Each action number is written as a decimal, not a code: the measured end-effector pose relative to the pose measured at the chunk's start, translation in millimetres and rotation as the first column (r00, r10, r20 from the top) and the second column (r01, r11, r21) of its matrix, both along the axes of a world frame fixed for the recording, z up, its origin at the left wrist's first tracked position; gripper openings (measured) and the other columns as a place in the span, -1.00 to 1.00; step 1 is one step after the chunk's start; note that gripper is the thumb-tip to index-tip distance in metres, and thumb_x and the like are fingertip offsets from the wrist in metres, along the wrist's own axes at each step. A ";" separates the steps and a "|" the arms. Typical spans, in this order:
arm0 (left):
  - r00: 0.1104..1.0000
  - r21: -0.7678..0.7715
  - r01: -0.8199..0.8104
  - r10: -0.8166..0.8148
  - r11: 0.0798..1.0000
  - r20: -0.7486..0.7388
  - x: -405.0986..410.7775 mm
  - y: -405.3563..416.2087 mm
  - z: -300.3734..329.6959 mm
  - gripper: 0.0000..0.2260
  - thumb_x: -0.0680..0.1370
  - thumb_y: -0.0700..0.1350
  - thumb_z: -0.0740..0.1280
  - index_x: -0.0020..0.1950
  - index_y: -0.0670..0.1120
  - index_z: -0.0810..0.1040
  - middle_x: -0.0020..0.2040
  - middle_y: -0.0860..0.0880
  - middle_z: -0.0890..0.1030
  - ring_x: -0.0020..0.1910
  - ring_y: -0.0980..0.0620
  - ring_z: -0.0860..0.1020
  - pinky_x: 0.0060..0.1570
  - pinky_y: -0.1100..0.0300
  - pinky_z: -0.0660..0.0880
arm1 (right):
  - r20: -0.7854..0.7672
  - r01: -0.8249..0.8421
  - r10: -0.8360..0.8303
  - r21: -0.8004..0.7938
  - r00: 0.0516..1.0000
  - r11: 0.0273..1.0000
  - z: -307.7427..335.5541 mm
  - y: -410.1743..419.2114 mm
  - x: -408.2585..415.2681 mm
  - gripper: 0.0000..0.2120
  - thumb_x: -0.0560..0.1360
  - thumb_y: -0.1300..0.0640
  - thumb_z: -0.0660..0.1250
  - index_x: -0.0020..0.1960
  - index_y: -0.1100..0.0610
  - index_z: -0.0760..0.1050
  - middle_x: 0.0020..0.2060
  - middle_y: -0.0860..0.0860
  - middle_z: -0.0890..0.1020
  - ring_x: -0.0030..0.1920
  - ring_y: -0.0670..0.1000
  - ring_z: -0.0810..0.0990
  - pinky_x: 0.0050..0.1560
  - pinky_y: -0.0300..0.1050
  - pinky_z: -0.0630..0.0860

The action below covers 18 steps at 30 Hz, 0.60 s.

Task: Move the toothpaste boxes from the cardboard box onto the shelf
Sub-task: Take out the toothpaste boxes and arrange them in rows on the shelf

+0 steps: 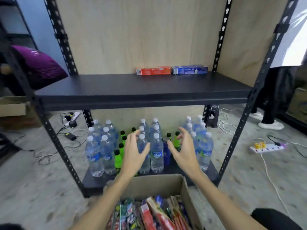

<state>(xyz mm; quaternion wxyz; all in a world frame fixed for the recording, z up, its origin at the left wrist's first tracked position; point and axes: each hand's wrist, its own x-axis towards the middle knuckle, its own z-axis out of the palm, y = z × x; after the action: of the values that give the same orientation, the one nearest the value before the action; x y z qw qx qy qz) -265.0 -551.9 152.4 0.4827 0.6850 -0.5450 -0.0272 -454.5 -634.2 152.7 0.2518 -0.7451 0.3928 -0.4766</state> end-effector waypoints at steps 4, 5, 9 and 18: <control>0.990 0.223 -0.030 0.059 0.974 -0.124 12.7 39.8 -86.4 -0.50 0.58 0.09 0.38 0.47 0.08 0.30 0.26 0.15 0.43 0.24 0.17 0.44 0.28 0.09 0.44 | -0.109 0.005 0.014 0.173 0.994 0.985 -79.1 28.7 -9.4 -0.45 0.54 -0.05 0.42 0.43 -0.04 0.26 0.06 -0.13 0.47 0.09 -0.06 0.46 0.19 0.02 0.49; 0.988 0.272 -0.031 0.070 0.962 -0.136 16.4 47.6 -105.7 -0.50 0.58 0.10 0.38 0.46 0.08 0.30 0.25 0.14 0.44 0.25 0.15 0.45 0.27 0.10 0.43 | -0.148 0.017 0.016 0.216 0.989 0.976 -101.3 34.3 -10.8 -0.42 0.54 -0.06 0.42 0.46 -0.06 0.24 0.06 -0.15 0.47 0.08 -0.06 0.47 0.18 0.03 0.50; 0.967 0.477 -0.051 0.162 0.877 -0.195 29.3 70.5 -187.6 -0.48 0.57 0.06 0.41 0.46 -0.02 0.34 0.23 0.02 0.48 0.22 0.04 0.49 0.20 0.11 0.45 | -0.277 0.030 0.070 0.340 0.958 0.940 -189.2 56.6 -15.6 -0.37 0.52 -0.03 0.44 0.49 -0.02 0.24 0.01 -0.15 0.49 0.05 -0.04 0.51 0.11 0.04 0.53; 0.981 0.780 0.086 0.085 0.620 -0.176 39.2 83.8 -319.2 -0.38 0.53 0.28 0.34 0.49 0.02 0.37 0.39 -0.02 0.49 0.41 -0.05 0.42 0.34 -0.02 0.43 | -0.645 0.166 0.249 0.512 0.723 0.843 -307.6 67.5 -5.0 -0.27 0.56 -0.17 0.34 0.61 -0.02 0.09 0.58 -0.01 0.25 0.52 0.14 0.22 0.43 0.17 0.20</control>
<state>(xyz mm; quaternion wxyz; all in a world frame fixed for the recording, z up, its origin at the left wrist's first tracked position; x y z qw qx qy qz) -225.7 -468.2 -166.8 0.1869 0.8204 -0.4286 -0.3291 -459.5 -566.7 -155.0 0.2961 -0.7756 0.5567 -0.0294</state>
